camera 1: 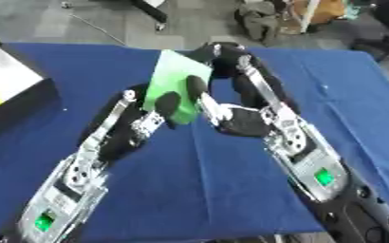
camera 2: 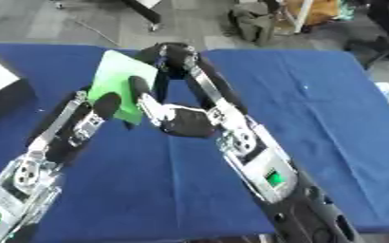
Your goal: Pick up the objects with one hand, pass them to the other hand, and then place them into the box on the other side of the table.
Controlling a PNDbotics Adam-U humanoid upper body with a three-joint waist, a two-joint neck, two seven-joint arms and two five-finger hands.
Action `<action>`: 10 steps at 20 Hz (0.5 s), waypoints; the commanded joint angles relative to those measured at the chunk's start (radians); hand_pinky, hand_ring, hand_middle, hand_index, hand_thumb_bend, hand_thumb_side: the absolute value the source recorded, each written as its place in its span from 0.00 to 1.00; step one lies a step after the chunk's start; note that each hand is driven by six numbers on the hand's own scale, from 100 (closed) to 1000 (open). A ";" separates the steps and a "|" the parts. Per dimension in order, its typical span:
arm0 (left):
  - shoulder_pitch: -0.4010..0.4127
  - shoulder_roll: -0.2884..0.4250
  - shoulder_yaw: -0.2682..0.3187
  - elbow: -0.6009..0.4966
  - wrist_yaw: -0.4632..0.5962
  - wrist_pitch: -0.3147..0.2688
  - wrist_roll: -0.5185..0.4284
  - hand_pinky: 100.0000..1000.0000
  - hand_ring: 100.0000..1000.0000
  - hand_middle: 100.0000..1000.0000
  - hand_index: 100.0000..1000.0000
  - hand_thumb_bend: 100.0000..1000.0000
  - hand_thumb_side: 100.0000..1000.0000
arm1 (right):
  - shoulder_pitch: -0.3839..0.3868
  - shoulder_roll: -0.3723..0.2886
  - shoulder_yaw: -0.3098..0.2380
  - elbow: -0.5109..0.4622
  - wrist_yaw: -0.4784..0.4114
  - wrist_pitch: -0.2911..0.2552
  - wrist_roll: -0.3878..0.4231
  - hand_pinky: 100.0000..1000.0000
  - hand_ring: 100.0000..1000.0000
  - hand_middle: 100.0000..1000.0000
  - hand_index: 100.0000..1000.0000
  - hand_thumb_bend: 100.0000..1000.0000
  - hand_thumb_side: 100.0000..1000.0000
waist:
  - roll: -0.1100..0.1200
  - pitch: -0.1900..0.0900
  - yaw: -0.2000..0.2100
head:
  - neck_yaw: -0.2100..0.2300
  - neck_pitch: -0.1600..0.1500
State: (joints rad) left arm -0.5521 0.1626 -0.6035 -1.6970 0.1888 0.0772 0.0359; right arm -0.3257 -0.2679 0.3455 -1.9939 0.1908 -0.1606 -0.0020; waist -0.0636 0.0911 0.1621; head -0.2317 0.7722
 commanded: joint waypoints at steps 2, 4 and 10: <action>-0.022 -0.046 0.001 -0.010 0.044 0.009 0.037 0.52 0.23 0.21 0.47 0.00 0.54 | -0.006 -0.006 0.020 -0.006 0.019 -0.011 0.011 0.22 0.22 0.08 0.07 0.00 0.37 | 0.002 -0.014 -0.003 | -0.004 -0.002; -0.020 -0.049 0.001 -0.004 0.060 0.014 0.055 0.50 0.22 0.20 0.44 0.00 0.53 | -0.004 -0.005 0.020 -0.006 0.021 -0.017 0.015 0.23 0.22 0.09 0.10 0.00 0.37 | 0.003 -0.015 -0.004 | -0.005 -0.002; -0.015 -0.051 0.003 0.009 0.075 0.018 0.093 0.48 0.20 0.18 0.42 0.00 0.52 | 0.001 0.001 0.015 -0.006 0.033 -0.053 0.066 0.29 0.27 0.17 0.20 0.00 0.37 | 0.003 -0.015 -0.005 | -0.011 -0.002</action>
State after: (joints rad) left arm -0.5447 0.1351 -0.6115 -1.6804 0.2550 0.0919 0.1134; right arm -0.3225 -0.2679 0.3297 -1.9847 0.2114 -0.1982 0.0358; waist -0.0636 0.0911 0.1584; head -0.2397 0.7722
